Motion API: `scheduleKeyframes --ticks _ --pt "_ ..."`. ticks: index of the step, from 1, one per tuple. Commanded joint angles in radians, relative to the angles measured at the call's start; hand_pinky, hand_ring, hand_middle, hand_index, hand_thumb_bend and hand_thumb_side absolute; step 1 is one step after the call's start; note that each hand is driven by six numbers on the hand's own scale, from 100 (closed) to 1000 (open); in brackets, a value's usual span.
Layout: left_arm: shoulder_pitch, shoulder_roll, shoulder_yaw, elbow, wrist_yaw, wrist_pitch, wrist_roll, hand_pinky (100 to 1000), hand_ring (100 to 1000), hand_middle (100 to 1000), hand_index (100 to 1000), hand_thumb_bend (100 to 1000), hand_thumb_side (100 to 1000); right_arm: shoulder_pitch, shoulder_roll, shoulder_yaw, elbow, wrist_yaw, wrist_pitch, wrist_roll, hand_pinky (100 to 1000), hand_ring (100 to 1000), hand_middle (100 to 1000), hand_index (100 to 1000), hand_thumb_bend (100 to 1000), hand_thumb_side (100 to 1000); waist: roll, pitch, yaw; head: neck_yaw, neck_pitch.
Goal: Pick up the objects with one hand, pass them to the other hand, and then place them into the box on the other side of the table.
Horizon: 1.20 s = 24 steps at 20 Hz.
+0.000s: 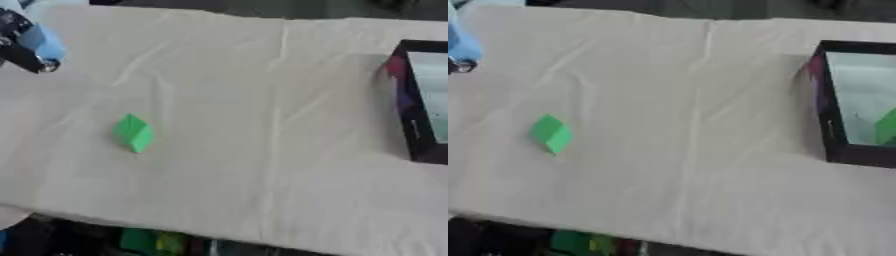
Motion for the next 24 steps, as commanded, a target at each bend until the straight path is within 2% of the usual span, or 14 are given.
scheduleKeyframes --ticks 1,3,4,5,13,18,24 --pt "-0.020 -0.026 0.015 -0.052 0.034 -0.020 0.059 722 656 601 552 100 100 -0.024 -0.032 -0.010 -0.047 -0.037 0.006 0.016 1000 949 905 890 100 338 -0.004 -0.023 0.000 -0.010 -0.013" --pt "-0.012 -0.061 0.013 -0.074 0.060 -0.036 0.101 722 653 599 549 100 100 -0.036 -0.029 -0.009 -0.073 -0.062 0.013 0.028 1000 949 906 891 100 354 -0.007 -0.023 -0.001 -0.022 -0.014" --pt "-0.006 -0.075 0.009 -0.086 0.067 -0.045 0.119 721 651 597 548 100 100 -0.041 -0.028 -0.008 -0.086 -0.075 0.016 0.033 1000 950 906 892 100 393 -0.008 -0.023 -0.001 -0.027 -0.014" --pt "-0.002 -0.088 0.005 -0.099 0.071 -0.052 0.134 719 649 596 547 100 100 -0.046 -0.028 -0.008 -0.099 -0.087 0.019 0.038 1000 950 907 892 100 367 -0.009 -0.022 -0.001 -0.033 -0.014" --pt "-0.002 -0.216 -0.014 -0.160 0.040 -0.102 0.225 700 631 587 540 100 100 -0.068 -0.019 0.001 -0.165 -0.142 0.042 0.067 1000 951 911 894 100 389 -0.021 -0.023 0.001 -0.085 -0.024" --pt "-0.013 -0.304 -0.025 -0.161 0.000 -0.184 0.269 692 623 581 537 100 100 -0.087 -0.006 0.015 -0.200 -0.160 0.043 0.091 1000 956 917 902 100 385 -0.030 -0.022 -0.006 -0.097 -0.031" --pt "-0.021 -0.396 -0.027 -0.125 -0.096 -0.259 0.341 680 614 575 533 100 100 -0.131 0.016 0.056 -0.261 -0.162 0.036 0.148 1000 961 926 912 100 256 -0.031 -0.025 -0.013 -0.103 -0.033"
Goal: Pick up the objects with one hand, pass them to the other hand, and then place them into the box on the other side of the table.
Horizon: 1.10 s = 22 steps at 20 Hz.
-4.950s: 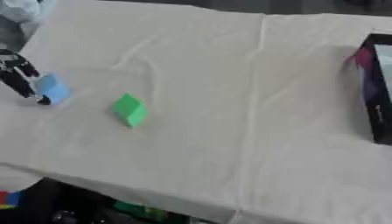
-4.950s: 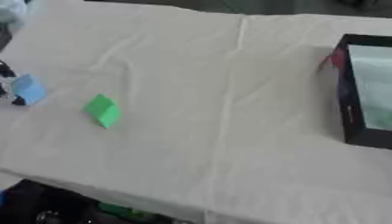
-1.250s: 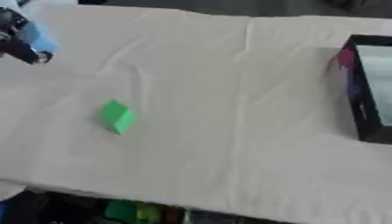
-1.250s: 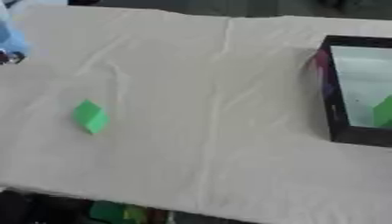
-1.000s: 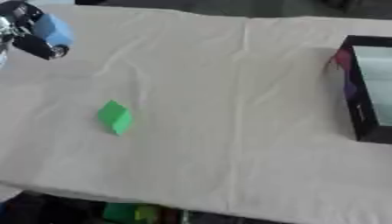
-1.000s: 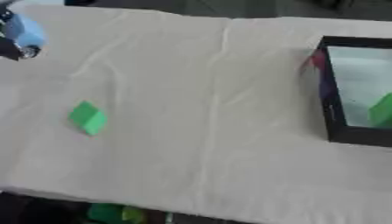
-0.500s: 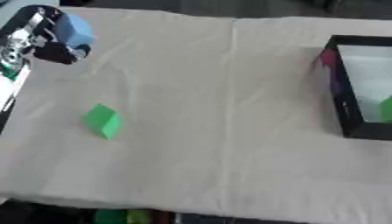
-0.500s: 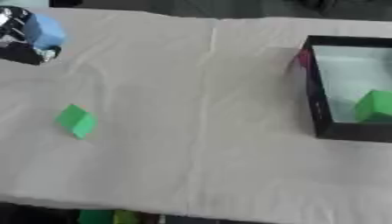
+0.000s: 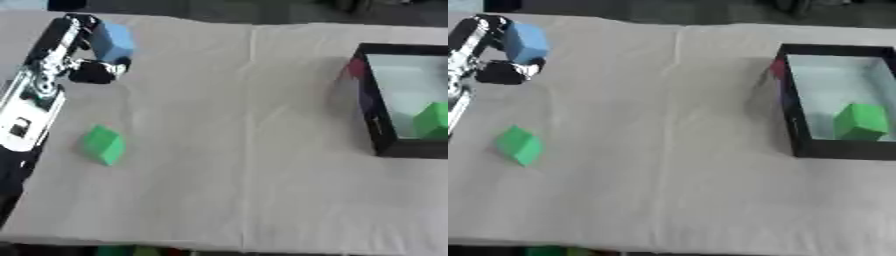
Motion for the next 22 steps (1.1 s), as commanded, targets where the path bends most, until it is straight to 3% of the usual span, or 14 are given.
scheduleKeyframes --ticks 1,10,18,22 --pt "-0.026 -0.026 0.003 0.012 -0.053 -0.041 0.036 680 614 574 534 100 100 -0.035 -0.022 0.019 -0.044 0.002 -0.007 0.034 1000 962 928 914 100 237 0.000 -0.026 -0.004 -0.003 -0.010" --pt "-0.027 -0.125 0.004 0.049 -0.088 -0.113 0.100 670 602 566 531 100 105 -0.107 0.026 0.090 -0.077 0.060 -0.023 0.111 1000 964 929 918 100 159 -0.004 -0.033 -0.010 -0.011 0.000" --pt "-0.015 -0.182 0.018 0.091 -0.026 -0.219 0.179 669 586 551 528 100 205 -0.168 0.095 0.150 -0.066 0.187 -0.064 0.125 1000 967 929 930 100 100 -0.015 -0.038 -0.016 -0.014 0.009" --pt "-0.011 -0.195 0.016 0.098 0.001 -0.270 0.203 674 583 545 527 100 235 -0.132 0.089 0.171 -0.102 0.218 -0.094 0.117 1000 968 929 931 100 101 -0.018 -0.037 -0.016 -0.018 0.012"
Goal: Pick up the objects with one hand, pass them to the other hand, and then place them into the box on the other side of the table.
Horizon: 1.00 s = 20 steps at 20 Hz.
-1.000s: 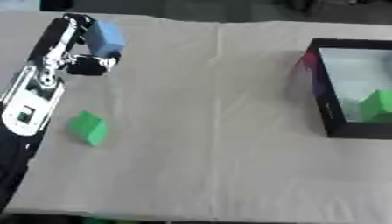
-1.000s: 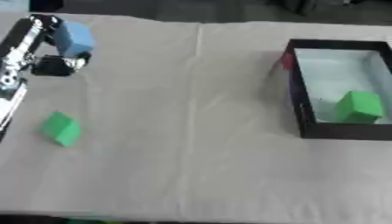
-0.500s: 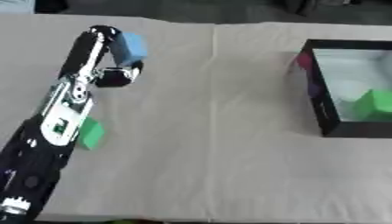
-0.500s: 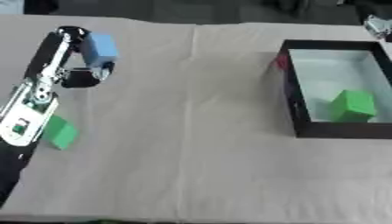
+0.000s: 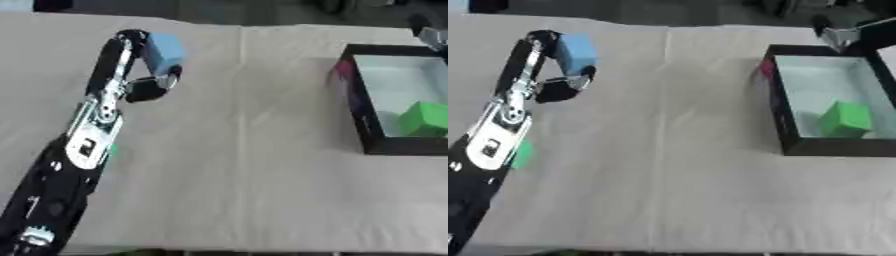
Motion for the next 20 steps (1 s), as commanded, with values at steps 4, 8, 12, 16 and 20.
scheduleKeyframes --ticks 4,8,12,16,20 --pt "-0.015 -0.019 0.002 -0.014 0.030 -0.071 0.034 681 581 544 527 100 260 0.021 -0.030 0.020 -0.078 0.017 -0.021 -0.005 1000 968 928 931 100 105 -0.005 -0.030 -0.002 -0.008 0.006" --pt "-0.016 -0.036 -0.007 -0.018 0.023 -0.105 0.034 683 582 544 528 100 253 0.003 -0.006 0.044 -0.086 0.030 -0.020 0.013 1000 968 927 930 100 114 -0.007 -0.030 -0.001 -0.014 0.008" --pt "-0.017 -0.051 -0.015 -0.018 0.003 -0.122 0.031 682 580 542 528 100 251 -0.016 0.016 0.067 -0.083 0.046 -0.031 0.030 1000 967 927 931 100 118 -0.008 -0.030 0.004 -0.024 0.008" --pt "-0.021 -0.064 -0.025 -0.021 -0.019 -0.140 0.028 681 579 542 527 100 232 -0.035 0.037 0.085 -0.079 0.056 -0.042 0.048 1000 967 926 931 100 123 -0.011 -0.028 0.009 -0.036 0.006" --pt "-0.029 -0.075 -0.034 -0.019 -0.048 -0.156 0.024 678 576 540 522 100 196 -0.051 0.057 0.098 -0.072 0.071 -0.051 0.060 1000 966 924 930 100 127 -0.014 -0.026 0.014 -0.044 0.007"
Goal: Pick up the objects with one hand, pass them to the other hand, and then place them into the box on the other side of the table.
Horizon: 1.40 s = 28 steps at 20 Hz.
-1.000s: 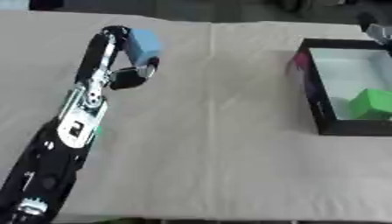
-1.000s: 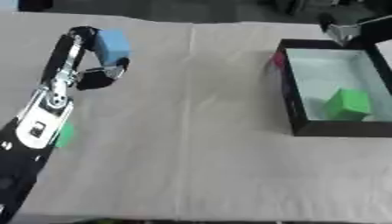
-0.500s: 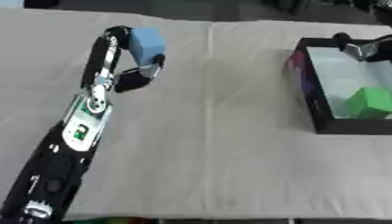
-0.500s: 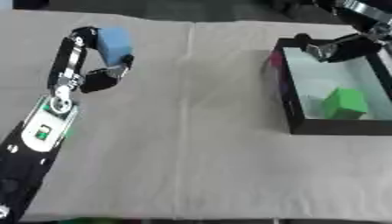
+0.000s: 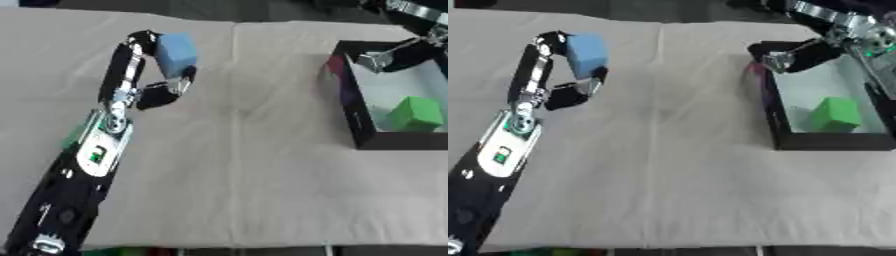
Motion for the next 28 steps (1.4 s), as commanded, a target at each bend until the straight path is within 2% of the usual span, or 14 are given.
scheduleKeyframes --ticks 1,5,11,20,28 --pt "-0.029 -0.008 -0.008 -0.017 -0.028 -0.014 -0.003 675 573 537 519 100 207 -0.028 -0.006 0.002 -0.003 0.014 -0.010 0.013 1000 966 923 931 100 127 0.000 -0.026 0.002 -0.008 -0.001" --pt "-0.037 -0.025 -0.018 -0.003 -0.076 0.009 -0.007 651 553 513 507 100 160 -0.044 0.018 0.012 0.012 0.041 -0.015 0.022 1000 960 905 926 100 130 0.000 -0.024 0.012 -0.018 -0.001" --pt "-0.048 -0.052 -0.029 -0.003 -0.104 0.070 -0.009 634 539 496 502 100 149 -0.066 0.056 0.025 0.029 0.093 -0.009 -0.002 1000 952 883 920 100 125 0.001 -0.023 0.026 -0.034 -0.002" --pt "-0.060 -0.090 -0.032 0.000 -0.116 0.147 0.024 568 501 456 482 100 134 -0.076 0.095 0.038 0.051 0.167 0.011 -0.063 1000 940 829 880 100 103 -0.004 -0.020 0.042 -0.062 -0.002" --pt "-0.071 -0.120 -0.041 0.008 -0.153 0.198 0.040 564 494 448 479 100 110 -0.101 0.116 0.061 0.060 0.193 0.025 -0.121 1000 942 827 898 100 100 -0.006 -0.018 0.048 -0.065 0.006"
